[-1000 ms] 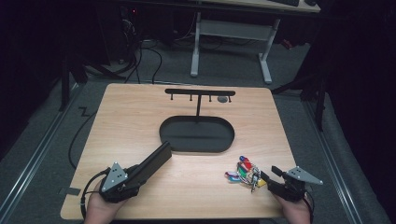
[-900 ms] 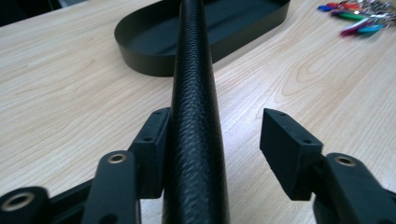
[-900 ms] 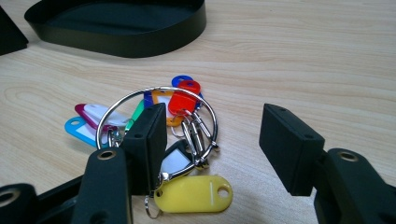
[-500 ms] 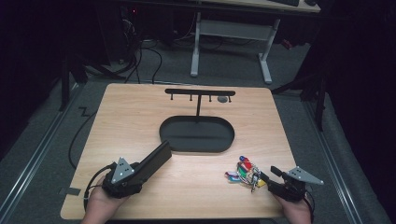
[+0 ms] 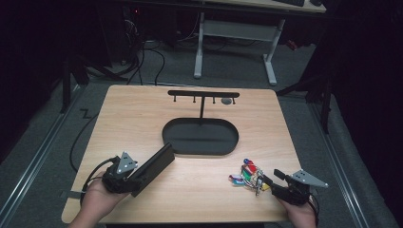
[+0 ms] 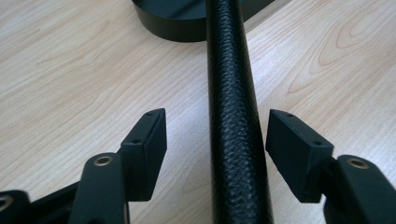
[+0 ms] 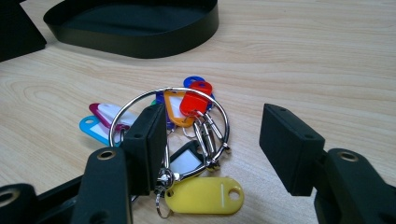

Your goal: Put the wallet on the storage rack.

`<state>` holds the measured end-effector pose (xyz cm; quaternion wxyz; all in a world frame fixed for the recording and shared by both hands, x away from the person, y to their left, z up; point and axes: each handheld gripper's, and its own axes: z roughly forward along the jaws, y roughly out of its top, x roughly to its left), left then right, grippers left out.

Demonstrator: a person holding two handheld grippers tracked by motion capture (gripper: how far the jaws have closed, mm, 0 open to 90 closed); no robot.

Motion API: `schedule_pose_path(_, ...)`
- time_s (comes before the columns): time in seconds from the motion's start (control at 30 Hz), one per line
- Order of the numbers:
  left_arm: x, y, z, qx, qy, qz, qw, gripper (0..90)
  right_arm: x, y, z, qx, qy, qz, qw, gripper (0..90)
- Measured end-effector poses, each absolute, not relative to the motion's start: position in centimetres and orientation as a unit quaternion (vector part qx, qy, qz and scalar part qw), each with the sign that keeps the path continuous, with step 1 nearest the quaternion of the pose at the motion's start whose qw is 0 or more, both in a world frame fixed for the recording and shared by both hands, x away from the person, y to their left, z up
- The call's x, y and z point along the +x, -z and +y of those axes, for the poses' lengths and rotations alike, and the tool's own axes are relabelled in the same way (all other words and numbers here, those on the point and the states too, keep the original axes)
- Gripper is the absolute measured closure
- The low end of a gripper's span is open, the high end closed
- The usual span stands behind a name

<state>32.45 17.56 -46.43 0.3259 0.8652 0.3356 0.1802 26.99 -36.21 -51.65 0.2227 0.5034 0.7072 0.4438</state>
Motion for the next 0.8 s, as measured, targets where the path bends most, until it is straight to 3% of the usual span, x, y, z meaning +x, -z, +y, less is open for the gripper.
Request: schedule_pose_path(0.8, 33.8, 44.4, 15.7, 0.914, -0.131, 0.312, 0.222, 58.6, 27.0, 51.7, -36.0, 0.499, -0.444, 0.712, 0.217, 41.8)
